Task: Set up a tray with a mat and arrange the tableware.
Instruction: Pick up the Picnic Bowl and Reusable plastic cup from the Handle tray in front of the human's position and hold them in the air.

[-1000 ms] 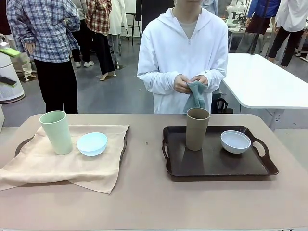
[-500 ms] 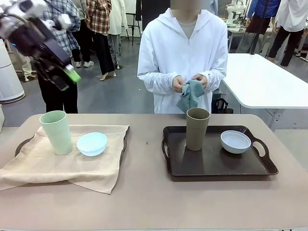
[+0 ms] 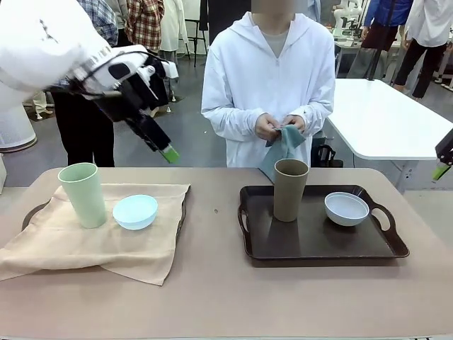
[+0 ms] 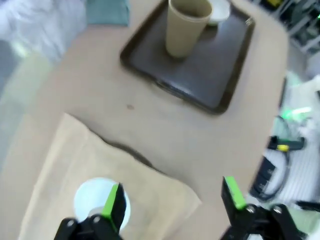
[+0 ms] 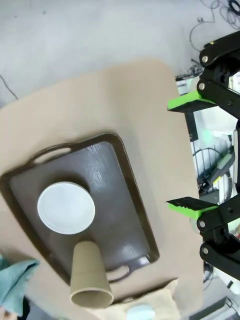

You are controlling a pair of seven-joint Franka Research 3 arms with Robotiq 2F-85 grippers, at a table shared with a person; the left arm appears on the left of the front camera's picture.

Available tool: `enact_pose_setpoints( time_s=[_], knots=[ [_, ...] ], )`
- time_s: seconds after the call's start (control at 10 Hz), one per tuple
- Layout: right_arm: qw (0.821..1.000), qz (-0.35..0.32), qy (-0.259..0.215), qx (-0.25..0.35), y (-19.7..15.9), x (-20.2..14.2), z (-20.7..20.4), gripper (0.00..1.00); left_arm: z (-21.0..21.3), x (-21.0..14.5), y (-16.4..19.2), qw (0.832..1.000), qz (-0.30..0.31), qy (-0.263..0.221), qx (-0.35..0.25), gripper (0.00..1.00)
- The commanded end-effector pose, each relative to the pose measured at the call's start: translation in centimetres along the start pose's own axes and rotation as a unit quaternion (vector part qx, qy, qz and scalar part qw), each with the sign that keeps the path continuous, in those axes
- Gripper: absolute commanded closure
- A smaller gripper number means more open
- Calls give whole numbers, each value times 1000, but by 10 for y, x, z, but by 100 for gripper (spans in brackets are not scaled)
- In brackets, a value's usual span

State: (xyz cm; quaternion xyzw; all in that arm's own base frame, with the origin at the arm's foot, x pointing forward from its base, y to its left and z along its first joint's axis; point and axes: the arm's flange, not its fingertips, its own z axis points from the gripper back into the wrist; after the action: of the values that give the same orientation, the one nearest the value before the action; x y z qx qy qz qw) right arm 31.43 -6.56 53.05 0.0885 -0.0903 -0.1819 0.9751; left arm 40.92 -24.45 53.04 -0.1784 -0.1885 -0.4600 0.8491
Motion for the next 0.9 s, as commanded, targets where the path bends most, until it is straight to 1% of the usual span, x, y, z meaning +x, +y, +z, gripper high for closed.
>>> enact_pose_setpoints(
  time_s=[0.0,0.1,0.4,0.5,0.6,0.7,0.8],
  knots=[
    [999,-23,-15,-18,4,2,-10,13,-17,-7,4,1000,16,-10,-4,0],
    [1000,0,0,0,0,0,0,13,0,0,0,1000,0,0,0,0],
    [1000,0,0,0,0,0,0,13,0,0,0,1000,0,0,0,0],
    [1000,-3,-4,5,1,1,-1,13,-7,-1,2,1000,1,-8,3,0],
    [997,69,-4,-26,26,1,-8,13,-23,18,-3,998,-53,-44,-6,0],
    [996,87,-6,-32,40,4,-10,13,-43,37,-3,994,-90,-46,-29,0],
    [995,98,1,-27,49,10,-13,13,-61,50,-2,991,-123,-36,-38,0]
  ],
)
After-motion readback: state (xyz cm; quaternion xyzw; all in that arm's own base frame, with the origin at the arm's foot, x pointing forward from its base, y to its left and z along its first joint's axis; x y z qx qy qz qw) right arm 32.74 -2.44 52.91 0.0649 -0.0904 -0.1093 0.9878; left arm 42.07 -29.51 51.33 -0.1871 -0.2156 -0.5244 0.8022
